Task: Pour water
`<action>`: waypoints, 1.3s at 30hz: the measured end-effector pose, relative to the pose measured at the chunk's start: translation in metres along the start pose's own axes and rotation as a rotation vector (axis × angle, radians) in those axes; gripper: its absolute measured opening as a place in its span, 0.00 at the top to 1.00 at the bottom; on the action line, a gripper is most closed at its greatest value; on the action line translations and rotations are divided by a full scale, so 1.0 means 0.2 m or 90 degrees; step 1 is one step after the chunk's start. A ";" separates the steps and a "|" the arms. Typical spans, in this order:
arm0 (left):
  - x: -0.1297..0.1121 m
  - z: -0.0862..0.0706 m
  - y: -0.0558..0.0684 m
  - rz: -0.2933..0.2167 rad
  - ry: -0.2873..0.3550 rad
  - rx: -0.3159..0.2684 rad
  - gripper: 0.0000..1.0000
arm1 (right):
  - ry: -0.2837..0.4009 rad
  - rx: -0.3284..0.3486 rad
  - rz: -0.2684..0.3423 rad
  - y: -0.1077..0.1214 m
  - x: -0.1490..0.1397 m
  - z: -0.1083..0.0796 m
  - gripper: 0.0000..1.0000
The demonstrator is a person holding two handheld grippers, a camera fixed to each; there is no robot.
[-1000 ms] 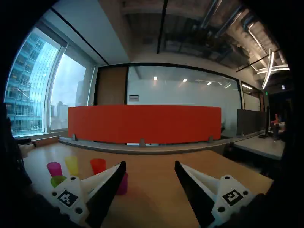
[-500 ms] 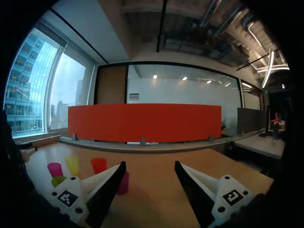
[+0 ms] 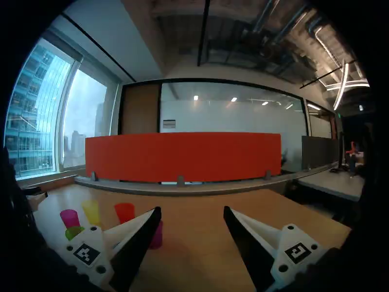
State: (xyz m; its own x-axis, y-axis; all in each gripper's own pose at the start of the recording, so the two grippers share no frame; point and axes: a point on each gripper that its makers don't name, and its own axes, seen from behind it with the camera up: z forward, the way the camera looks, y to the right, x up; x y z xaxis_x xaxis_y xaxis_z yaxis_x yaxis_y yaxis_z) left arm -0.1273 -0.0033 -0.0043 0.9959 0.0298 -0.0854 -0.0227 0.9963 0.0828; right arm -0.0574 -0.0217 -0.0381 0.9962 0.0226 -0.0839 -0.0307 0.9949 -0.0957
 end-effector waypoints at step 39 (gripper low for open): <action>-0.04 0.02 -0.01 0.002 -0.021 -0.004 0.00 | 0.003 -0.010 0.003 0.05 0.01 -0.02 0.01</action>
State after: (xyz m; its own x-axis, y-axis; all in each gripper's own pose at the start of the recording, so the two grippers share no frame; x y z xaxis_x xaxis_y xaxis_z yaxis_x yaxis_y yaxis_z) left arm -0.1355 -0.0053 0.0005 0.9982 0.0299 -0.0519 -0.0259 0.9967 0.0770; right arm -0.0552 -0.0119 -0.0440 0.9957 0.0268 -0.0888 -0.0366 0.9932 -0.1105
